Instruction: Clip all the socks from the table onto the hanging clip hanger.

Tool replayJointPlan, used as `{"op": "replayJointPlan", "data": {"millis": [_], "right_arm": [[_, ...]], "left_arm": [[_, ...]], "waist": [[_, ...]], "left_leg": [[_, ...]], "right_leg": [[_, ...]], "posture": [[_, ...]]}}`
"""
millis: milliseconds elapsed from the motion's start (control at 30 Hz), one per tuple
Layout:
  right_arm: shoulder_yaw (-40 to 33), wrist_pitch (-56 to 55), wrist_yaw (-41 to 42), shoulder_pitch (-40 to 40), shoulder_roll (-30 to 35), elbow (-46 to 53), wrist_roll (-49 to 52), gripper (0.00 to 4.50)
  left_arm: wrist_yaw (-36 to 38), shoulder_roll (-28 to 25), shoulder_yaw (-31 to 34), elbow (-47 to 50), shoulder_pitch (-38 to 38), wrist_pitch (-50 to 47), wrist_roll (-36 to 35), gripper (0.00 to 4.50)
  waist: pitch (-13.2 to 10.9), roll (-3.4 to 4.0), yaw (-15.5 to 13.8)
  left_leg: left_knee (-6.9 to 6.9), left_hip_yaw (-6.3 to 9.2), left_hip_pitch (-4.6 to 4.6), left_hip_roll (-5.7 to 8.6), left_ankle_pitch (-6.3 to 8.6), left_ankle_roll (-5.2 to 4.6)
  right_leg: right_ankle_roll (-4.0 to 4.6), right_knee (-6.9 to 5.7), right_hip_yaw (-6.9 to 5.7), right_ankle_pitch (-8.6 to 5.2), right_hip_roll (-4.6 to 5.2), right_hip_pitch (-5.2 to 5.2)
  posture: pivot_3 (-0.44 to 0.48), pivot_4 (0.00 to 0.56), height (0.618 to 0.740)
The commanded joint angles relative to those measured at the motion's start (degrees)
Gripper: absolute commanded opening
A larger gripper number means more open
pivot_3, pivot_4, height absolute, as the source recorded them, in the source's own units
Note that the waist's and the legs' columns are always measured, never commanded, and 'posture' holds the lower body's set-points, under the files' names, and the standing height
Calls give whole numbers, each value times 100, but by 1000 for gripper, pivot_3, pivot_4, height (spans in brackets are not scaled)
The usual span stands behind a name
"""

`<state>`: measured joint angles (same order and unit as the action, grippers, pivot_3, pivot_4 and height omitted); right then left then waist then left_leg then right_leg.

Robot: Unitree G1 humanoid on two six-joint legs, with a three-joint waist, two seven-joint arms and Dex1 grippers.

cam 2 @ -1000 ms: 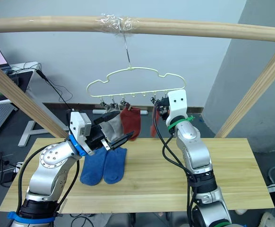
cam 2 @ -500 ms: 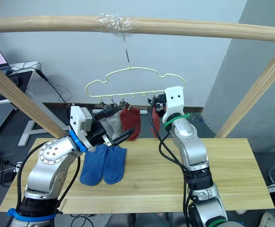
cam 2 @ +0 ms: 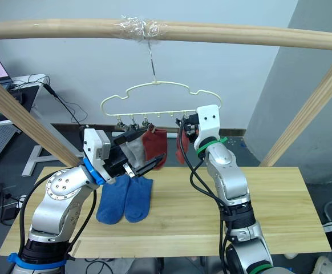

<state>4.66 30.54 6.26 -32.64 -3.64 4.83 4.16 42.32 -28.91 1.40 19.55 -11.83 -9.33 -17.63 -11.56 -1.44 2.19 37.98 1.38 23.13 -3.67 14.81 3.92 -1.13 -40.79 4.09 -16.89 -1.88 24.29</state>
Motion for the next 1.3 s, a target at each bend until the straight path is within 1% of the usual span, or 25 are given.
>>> {"op": "replayJointPlan", "data": {"millis": [33, 67, 167, 267, 500, 600, 667, 767, 900, 967, 1167, 1200, 1300], "right_arm": [[30, -160, 31, -133, -65, 161, 78, 1879], [22, -174, 24, -134, -73, 167, 81, 1627], [12, -180, 23, -143, -81, 167, 88, 611], [14, -191, 34, -142, -89, 173, 95, 7], [25, -224, 75, -138, -92, 190, 110, 7], [29, -225, 82, -134, -97, 200, 121, 7], [28, -215, 81, -128, -97, 211, 125, 7], [28, -194, 97, -108, -98, 230, 136, 7], [70, -127, 122, -75, -97, 295, 138, 7], [99, -100, 134, -52, -99, 320, 133, 7], [139, -34, 116, -12, -106, 370, 141, 7], [144, -27, 110, -3, -99, 376, 143, 7], [167, -4, 96, -4, -99, 397, 147, 7]], "left_arm": [[60, 10, 26, 12, 14, 208, -50, 4500], [74, 15, 27, -3, 21, 222, -63, 4500], [134, 26, 32, -38, 42, 257, -117, 4500], [200, 10, 25, -63, 83, 271, -147, 4500], [221, -139, -63, -220, 293, 268, 180, 4500], [69, -422, -190, -626, 630, -376, 542, 4500], [-183, -591, -341, -1004, 741, -507, 1047, 4500], [-431, -459, -392, -1527, 643, -885, 1150, 4500], [-777, -223, -589, -2410, 137, -853, 1549, 4500], [-773, -205, -788, -2876, -143, -703, 1774, 4500], [-815, -108, -1071, -3942, -867, -799, 2114, 4500], [-765, -75, -1124, -4095, -950, -777, 2145, 4500], [-438, 2, -1290, -4429, -1120, -904, 2152, 4500]], "waist": [[0, 0, 0], [0, 0, 0], [0, 0, 0], [0, 0, 1], [-1, 2, 4], [-3, 4, 40], [-8, 4, 56], [-23, 0, 60], [-41, -5, 0], [-44, -9, -19], [-49, -9, 3], [-50, -9, 2], [-52, -9, 3]], "left_leg": [[0, 0, 0, 0, 0, 0], [0, 0, 0, 0, 0, 0], [0, 0, 0, 0, 0, 0], [0, -1, 0, 0, 0, 0], [-1, 0, -1, 0, 0, 0], [-1, -2, -5, 0, 0, 0], [-2, -1, -5, 0, 0, -1], [-2, 2, -4, 0, 0, -1], [0, 4, 0, 0, 0, 0], [0, 4, 0, 2, 0, 0], [-2, 3, 14, -1, 0, 0], [-2, 5, 16, -1, 0, 0], [-1, 5, 32, 1, 0, 0]], "right_leg": [[0, 0, 0, 0, 0, 0], [0, 0, 0, 0, 0, 0], [0, 0, 0, 0, 0, 0], [0, 0, 0, 0, 0, 0], [0, 0, 1, 0, 0, 0], [1, -1, 2, -1, 0, -1], [2, -2, 1, -2, 0, 0], [3, -5, -3, -3, 0, 2], [3, -4, -6, -2, 1, 3], [3, -5, -7, -2, 2, 3], [9, -5, -7, 1, 1, 16], [26, -4, -8, 10, 1, 16], [27, -5, -10, 11, 2, 32]], "posture": [[20, 180, 694], [18, 181, 694], [18, 182, 694], [18, 183, 694], [21, 186, 694], [22, 188, 694], [22, 190, 694], [22, 190, 694], [23, 197, 694], [19, 201, 694], [8, 210, 694], [7, 211, 694], [2, 215, 694]]}}
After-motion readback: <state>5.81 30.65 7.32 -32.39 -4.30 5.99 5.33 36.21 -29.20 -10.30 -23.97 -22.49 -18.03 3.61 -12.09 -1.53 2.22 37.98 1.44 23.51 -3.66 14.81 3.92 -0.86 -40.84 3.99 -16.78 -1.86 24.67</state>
